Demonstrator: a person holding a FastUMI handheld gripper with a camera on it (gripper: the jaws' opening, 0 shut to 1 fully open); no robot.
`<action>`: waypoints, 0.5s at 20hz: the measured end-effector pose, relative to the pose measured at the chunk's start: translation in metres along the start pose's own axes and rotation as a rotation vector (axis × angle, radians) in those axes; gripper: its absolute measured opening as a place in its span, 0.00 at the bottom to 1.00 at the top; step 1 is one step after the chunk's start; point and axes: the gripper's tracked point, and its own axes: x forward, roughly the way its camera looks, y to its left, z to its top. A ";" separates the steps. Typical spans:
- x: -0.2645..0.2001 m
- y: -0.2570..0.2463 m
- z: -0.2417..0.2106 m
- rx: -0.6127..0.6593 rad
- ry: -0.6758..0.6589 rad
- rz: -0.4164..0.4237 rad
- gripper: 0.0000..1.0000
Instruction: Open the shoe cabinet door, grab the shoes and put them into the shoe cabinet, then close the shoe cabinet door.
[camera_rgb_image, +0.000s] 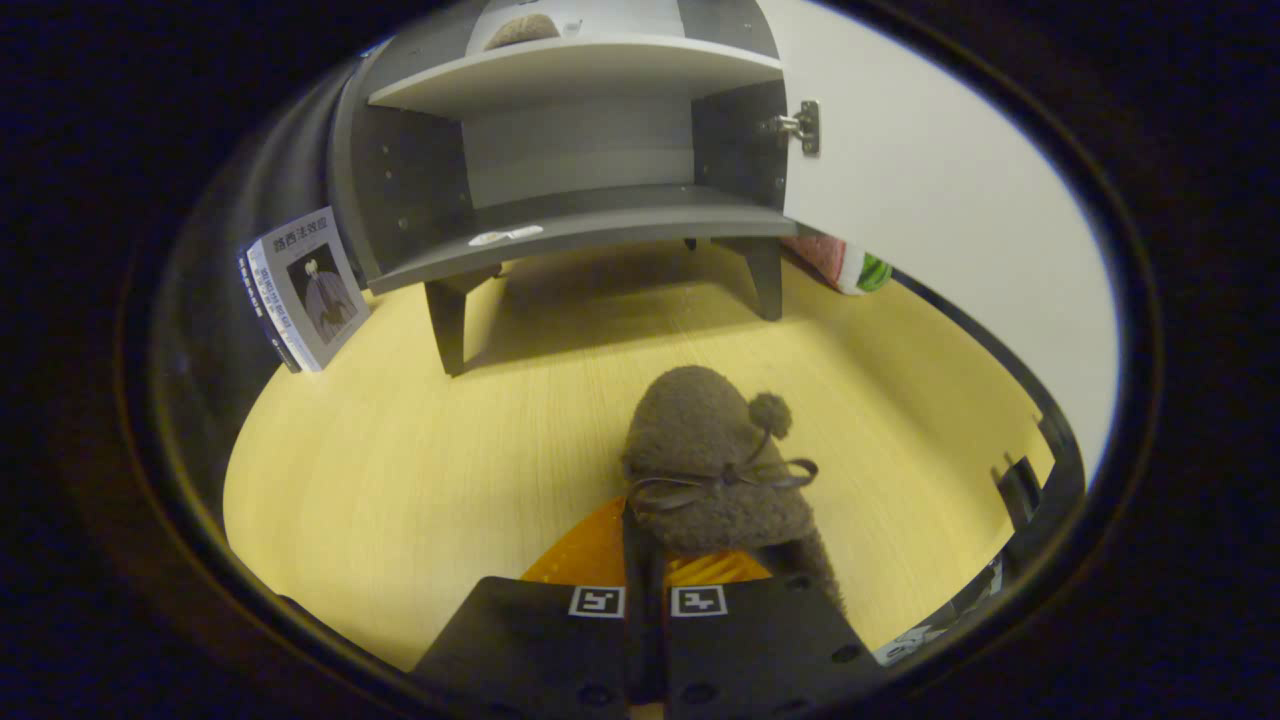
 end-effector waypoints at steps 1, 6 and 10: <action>-0.004 0.002 0.007 -0.006 -0.009 0.007 0.03; -0.047 0.001 0.062 -0.028 -0.068 -0.010 0.03; -0.093 0.006 0.134 -0.040 -0.122 -0.027 0.03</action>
